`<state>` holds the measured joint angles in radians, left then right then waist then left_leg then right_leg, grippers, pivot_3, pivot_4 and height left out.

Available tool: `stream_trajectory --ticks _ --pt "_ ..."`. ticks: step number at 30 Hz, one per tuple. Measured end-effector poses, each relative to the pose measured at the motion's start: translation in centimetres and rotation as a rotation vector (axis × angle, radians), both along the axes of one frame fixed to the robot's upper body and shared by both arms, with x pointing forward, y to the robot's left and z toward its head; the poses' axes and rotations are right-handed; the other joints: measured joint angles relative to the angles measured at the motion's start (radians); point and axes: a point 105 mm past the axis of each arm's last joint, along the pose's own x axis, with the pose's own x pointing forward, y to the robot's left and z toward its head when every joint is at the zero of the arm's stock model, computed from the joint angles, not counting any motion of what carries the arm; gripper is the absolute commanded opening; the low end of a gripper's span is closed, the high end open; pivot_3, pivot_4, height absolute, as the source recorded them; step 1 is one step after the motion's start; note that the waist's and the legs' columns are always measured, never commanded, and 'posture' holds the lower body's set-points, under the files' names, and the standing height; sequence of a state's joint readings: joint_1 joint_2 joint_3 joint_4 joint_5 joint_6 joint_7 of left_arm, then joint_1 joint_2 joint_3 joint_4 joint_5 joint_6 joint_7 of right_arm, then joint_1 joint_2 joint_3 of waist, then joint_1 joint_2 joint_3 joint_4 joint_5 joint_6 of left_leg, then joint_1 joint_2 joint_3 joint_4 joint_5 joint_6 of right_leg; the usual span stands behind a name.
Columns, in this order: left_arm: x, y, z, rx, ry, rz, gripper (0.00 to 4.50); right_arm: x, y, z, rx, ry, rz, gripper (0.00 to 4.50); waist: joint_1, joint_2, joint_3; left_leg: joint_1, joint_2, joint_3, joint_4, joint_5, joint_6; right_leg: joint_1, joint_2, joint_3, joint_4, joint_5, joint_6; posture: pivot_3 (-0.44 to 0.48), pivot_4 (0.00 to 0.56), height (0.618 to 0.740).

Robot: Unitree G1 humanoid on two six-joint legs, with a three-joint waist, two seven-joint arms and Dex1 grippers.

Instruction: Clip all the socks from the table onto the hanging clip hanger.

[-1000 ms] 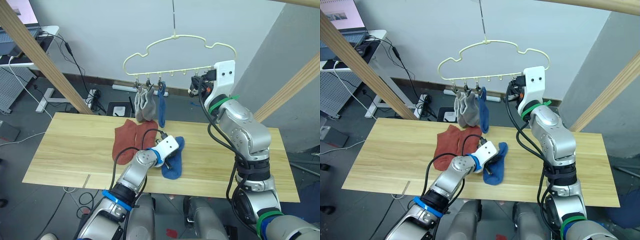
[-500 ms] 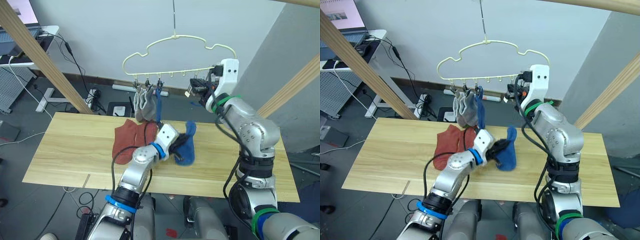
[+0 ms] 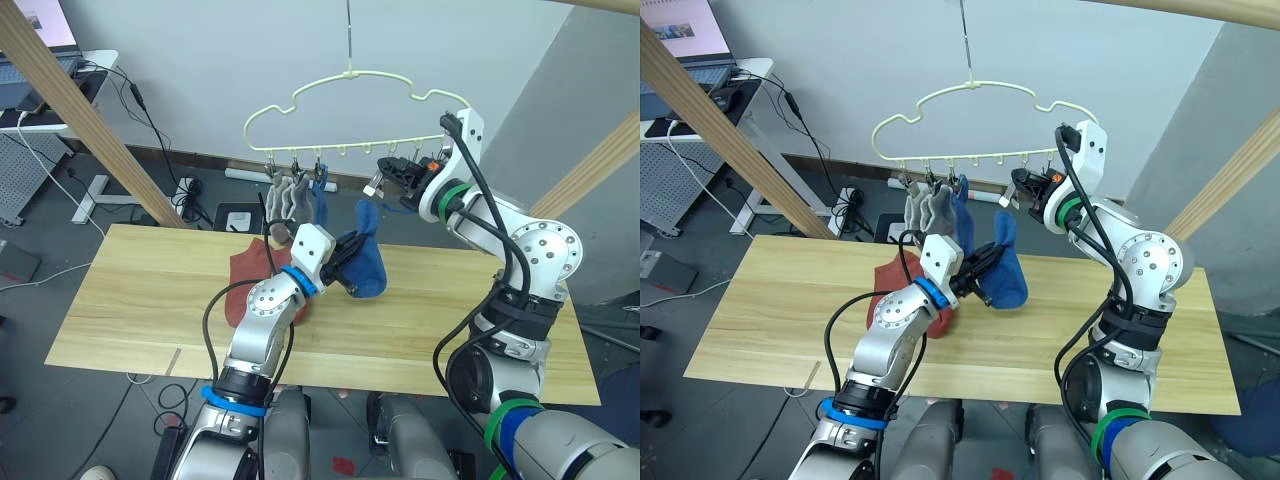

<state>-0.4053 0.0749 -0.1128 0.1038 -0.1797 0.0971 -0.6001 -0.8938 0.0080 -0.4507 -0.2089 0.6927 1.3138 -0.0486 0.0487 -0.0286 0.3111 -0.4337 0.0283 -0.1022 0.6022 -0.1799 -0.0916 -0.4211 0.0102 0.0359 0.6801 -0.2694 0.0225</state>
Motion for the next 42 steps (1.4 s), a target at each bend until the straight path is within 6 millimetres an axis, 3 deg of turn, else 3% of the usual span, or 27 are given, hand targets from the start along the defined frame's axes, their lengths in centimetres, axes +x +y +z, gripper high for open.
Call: stream_trajectory --ticks 21,42 --pt "-1.0 -0.5 2.2 -0.083 -0.039 -0.043 0.01 0.0 0.0 -0.2 0.005 0.015 0.009 0.00 0.000 0.000 0.000 0.000 0.000 0.000 0.000 0.000 0.000 0.000 0.000 0.000 0.000 0.000 0.000 0.147 0.316 0.740" --pt "-0.8 -0.3 1.9 -0.078 -0.026 -0.042 0.01 -0.7 0.7 -0.7 0.041 0.048 0.063 0.00 0.000 0.000 0.000 0.000 0.000 0.000 -0.001 0.000 0.000 0.000 0.000 0.000 -0.001 0.000 0.000 0.150 0.313 0.740"
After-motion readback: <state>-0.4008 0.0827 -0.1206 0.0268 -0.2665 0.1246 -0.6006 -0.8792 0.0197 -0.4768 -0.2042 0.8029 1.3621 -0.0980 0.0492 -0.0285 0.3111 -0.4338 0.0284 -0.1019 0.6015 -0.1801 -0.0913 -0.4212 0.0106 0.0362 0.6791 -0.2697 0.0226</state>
